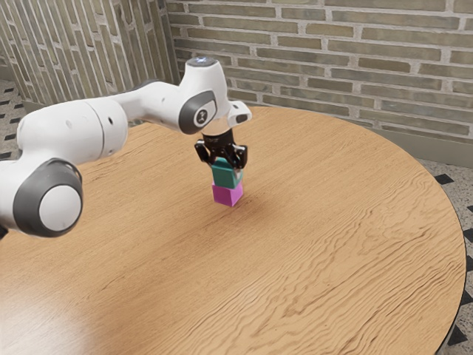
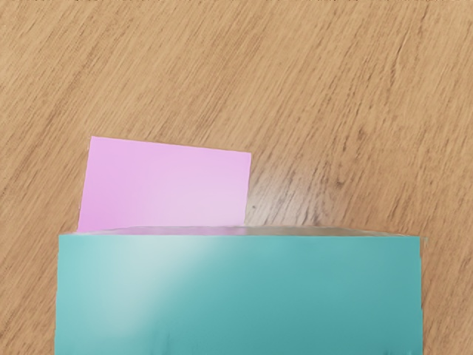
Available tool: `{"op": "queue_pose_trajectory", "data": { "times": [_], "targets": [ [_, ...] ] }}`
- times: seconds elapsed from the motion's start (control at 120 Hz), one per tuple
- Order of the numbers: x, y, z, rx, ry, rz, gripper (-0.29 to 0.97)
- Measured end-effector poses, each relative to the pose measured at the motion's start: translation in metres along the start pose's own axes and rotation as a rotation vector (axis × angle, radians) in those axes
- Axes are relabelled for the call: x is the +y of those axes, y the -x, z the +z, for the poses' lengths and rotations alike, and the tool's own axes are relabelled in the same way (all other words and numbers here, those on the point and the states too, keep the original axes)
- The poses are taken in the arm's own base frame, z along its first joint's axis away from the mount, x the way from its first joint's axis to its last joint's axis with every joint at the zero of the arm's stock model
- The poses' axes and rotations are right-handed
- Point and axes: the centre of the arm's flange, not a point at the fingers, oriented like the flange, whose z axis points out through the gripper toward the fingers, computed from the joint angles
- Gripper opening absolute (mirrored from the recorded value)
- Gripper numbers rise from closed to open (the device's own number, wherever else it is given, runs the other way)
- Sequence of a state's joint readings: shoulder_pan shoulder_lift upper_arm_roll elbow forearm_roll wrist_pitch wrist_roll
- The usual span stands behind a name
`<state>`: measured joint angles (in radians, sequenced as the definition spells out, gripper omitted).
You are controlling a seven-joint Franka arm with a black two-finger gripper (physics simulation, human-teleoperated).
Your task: Pick up the blue block with one arm, and put the blue block on the pink block with one arm
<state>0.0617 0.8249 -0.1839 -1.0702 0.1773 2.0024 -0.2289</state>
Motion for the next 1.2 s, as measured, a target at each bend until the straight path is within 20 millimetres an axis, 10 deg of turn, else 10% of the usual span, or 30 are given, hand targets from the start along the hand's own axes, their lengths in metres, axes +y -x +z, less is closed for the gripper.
{"op": "queue_pose_trajectory", "data": {
  "times": [0.367,1.2],
  "targets": [
    [-0.027,-0.003,0.001,-0.004,-0.003,0.056,0.37],
    [-0.021,-0.016,0.008,0.032,0.028,0.174,0.37]
  ]
}}
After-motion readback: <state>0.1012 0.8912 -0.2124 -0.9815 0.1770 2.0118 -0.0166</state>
